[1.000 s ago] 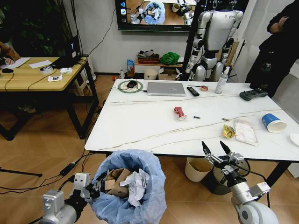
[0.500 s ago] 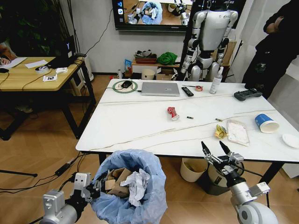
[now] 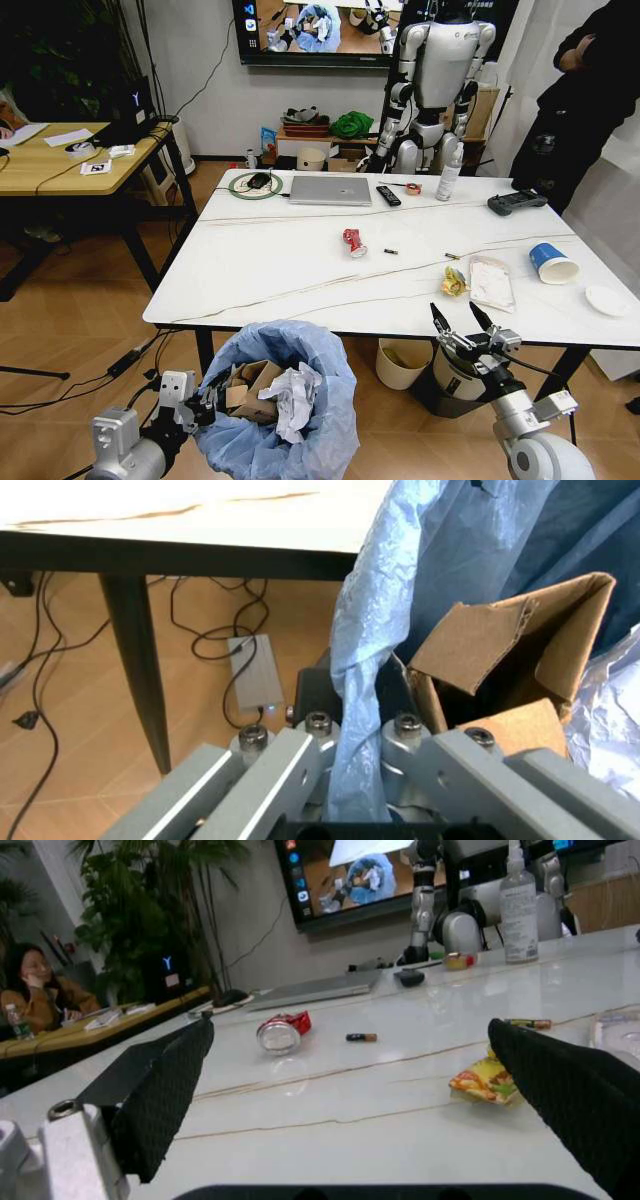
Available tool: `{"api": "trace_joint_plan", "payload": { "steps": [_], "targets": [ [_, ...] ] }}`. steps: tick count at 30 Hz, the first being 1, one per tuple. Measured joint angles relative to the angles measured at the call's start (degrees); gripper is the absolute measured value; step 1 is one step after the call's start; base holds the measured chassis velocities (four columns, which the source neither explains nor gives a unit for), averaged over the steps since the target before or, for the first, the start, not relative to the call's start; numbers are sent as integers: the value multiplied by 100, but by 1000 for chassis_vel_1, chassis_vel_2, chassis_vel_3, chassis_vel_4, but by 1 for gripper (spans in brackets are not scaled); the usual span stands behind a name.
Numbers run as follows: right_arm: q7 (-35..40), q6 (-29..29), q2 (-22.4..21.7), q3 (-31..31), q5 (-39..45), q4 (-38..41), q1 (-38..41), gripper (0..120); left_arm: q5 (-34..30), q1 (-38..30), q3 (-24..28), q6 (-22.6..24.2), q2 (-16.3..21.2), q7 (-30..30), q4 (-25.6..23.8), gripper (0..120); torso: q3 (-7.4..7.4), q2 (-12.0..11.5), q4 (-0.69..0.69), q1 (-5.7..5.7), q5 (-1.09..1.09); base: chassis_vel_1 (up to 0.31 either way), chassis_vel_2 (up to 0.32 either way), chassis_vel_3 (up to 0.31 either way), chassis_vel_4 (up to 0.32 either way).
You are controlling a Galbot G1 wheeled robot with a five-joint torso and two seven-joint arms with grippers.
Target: Pick up the trash bin and place the trash from the table into it.
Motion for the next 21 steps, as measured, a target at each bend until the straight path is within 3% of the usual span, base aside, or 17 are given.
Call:
{"api": "trace_joint_plan", "payload": {
  "steps": [21],
  "targets": [
    [-38,92,-10,-27,-85,-17,34,100,8,-5,21,5,-17,-5,-2,0,0,0,0,0,0,-41,-47,46,46]
  ]
}}
